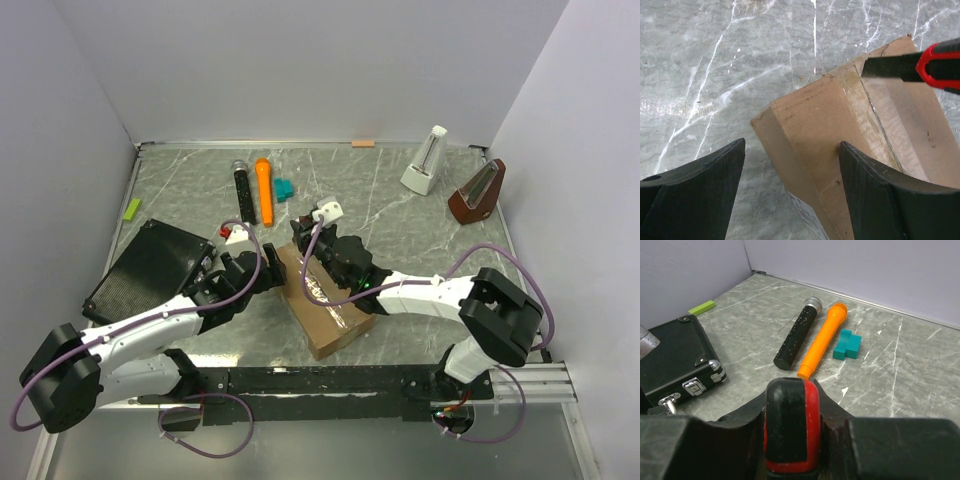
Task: Unpack the express box
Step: Cut the express box at the center of the board.
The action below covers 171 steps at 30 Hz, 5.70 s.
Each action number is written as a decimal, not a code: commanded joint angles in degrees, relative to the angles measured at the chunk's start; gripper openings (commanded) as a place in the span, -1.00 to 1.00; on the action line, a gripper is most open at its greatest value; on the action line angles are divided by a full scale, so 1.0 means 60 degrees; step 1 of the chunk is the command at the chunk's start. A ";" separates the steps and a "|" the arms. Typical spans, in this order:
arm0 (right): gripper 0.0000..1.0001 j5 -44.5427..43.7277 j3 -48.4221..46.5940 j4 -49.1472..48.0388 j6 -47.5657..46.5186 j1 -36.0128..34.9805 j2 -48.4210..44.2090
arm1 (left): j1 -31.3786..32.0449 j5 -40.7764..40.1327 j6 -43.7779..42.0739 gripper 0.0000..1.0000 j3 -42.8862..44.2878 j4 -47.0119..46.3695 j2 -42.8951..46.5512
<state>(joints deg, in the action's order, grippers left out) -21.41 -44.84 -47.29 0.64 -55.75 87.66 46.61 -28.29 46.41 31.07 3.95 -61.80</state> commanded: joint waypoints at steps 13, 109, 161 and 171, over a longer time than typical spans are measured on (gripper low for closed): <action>-1.00 -0.0343 -0.0115 0.1084 0.0654 -0.0304 -0.0708 | -0.0049 -0.0177 0.0365 0.57 0.0095 0.0309 -0.0422; -1.00 -0.1574 0.0384 0.4305 0.1078 -0.0640 -0.1953 | -0.0342 -0.0162 0.1522 0.11 0.0886 0.1261 -0.1887; -1.00 -0.2027 -0.1799 1.0984 0.2820 -0.2105 -0.3140 | -0.0371 -0.0323 0.2137 -0.38 0.1428 0.1950 -0.2825; -1.00 -0.1618 -0.1214 1.0857 0.2810 -0.2076 -0.3242 | -0.0356 -0.0324 0.2415 -0.34 0.1326 0.2184 -0.2635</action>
<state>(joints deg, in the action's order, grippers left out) -34.17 -52.93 11.79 18.37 -66.67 69.76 45.58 -26.79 59.88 41.50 6.66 -75.35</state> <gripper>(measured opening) 0.314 0.513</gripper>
